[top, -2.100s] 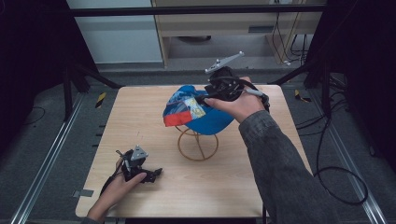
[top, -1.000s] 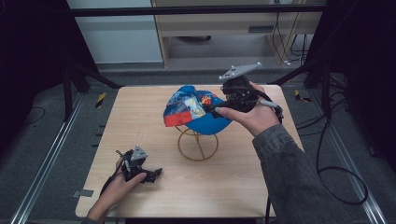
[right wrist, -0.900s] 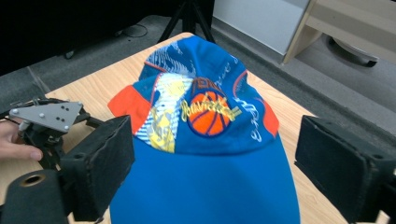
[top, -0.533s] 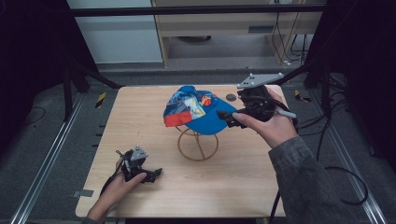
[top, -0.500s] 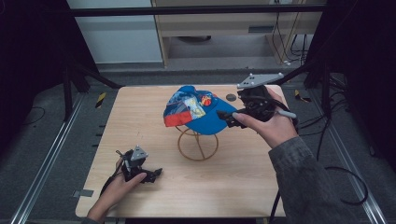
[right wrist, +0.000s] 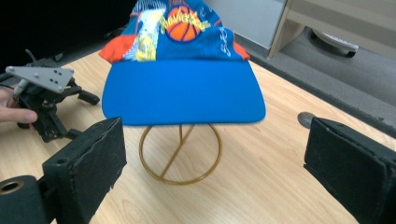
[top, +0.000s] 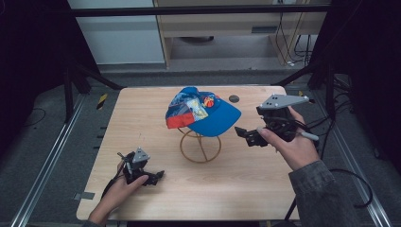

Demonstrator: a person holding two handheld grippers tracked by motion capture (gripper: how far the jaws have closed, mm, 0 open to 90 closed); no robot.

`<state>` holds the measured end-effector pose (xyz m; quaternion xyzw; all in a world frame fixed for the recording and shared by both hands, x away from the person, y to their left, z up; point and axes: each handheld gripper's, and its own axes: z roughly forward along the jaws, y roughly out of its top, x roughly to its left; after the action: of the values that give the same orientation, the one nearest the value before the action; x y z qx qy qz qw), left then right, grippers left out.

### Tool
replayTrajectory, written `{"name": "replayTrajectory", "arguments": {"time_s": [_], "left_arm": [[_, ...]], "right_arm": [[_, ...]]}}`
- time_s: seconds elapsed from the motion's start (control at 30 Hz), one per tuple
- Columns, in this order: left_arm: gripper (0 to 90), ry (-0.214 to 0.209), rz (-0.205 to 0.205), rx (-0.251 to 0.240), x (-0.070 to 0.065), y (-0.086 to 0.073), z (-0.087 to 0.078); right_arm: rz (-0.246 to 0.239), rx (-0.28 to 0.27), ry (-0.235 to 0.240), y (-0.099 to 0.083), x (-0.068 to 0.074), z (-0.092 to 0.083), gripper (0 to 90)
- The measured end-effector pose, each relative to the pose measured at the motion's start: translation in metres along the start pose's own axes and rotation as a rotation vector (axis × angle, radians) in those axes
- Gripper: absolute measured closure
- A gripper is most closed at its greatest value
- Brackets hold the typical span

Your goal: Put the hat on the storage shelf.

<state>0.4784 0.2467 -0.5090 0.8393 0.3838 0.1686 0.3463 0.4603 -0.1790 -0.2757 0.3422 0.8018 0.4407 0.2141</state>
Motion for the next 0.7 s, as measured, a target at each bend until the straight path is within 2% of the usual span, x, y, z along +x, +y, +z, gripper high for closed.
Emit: {"name": "replayTrajectory", "arguments": {"time_s": [0.3, 0.33, 0.37, 0.4, 0.5, 0.57, 0.7], "left_arm": [[0.0, 0.000, 0.003, 0.003, 0.000, 0.000, 0.000], [0.0, 0.001, 0.004, 0.003, 0.000, 0.000, 0.000], [0.0, 0.001, 0.004, 0.003, 0.000, 0.000, 0.000], [0.0, 0.001, 0.004, 0.003, 0.000, 0.000, 0.000], [0.0, 0.001, 0.004, 0.003, 0.000, 0.000, 0.000], [0.0, 0.001, 0.004, 0.003, 0.000, 0.000, 0.000], [0.0, -0.004, 0.008, 0.003, 0.000, 0.000, 0.000]], "right_arm": [[0.017, 0.010, -0.011, -0.021, -0.003, 0.001, 6.9], [0.028, 0.033, -0.031, -0.028, -0.005, 0.002, 9.0], [0.028, 0.033, -0.031, -0.028, -0.005, 0.002, 9.0], [0.036, 0.042, -0.053, -0.037, -0.008, 0.004, 10.2], [0.048, 0.053, -0.066, -0.050, -0.012, 0.007, 11.2], [0.044, 0.060, -0.075, -0.055, -0.013, 0.008, 11.0], [0.024, 0.118, -0.110, -0.076, -0.019, 0.022, 9.7]]}}
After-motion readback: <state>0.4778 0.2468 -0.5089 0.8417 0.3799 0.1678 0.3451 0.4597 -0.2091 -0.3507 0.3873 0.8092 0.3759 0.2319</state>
